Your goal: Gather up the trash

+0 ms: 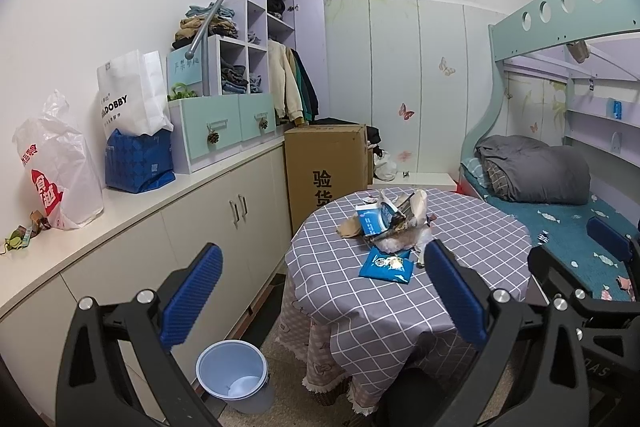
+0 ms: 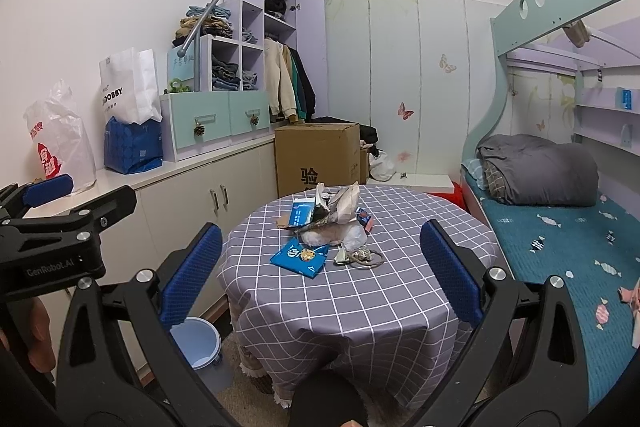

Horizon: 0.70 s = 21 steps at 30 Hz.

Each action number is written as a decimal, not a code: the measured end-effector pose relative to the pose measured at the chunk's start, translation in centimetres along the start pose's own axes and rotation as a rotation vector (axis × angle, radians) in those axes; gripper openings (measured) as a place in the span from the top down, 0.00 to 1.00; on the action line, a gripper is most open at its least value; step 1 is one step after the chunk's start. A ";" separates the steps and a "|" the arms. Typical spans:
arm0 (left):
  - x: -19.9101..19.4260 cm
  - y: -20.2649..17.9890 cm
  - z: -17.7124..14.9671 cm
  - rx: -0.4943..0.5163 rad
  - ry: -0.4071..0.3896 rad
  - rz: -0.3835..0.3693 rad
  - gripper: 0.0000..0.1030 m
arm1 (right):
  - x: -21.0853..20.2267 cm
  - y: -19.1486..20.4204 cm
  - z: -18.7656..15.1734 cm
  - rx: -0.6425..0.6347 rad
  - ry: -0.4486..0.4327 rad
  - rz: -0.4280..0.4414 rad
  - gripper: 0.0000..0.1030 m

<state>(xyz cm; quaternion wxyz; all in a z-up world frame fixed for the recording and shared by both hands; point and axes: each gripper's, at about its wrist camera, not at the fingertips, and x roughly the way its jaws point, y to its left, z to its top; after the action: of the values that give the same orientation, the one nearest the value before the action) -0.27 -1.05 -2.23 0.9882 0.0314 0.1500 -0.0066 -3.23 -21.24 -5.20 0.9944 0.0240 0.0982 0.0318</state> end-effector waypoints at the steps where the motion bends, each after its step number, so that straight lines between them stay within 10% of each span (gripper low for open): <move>1: 0.1 0.0 0.0 0.000 0.001 -0.001 0.04 | 0.1 0.1 0.1 0.000 0.000 0.000 0.06; 21: 6.4 0.5 -1.0 0.029 0.154 0.076 0.04 | 7.9 -0.7 -0.7 0.069 0.142 0.083 0.06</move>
<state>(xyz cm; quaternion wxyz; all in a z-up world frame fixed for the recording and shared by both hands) 5.52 -0.49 -5.07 0.9726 0.0519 0.2243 0.0313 4.36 -21.34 -7.49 0.9813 0.0598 0.1682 0.0714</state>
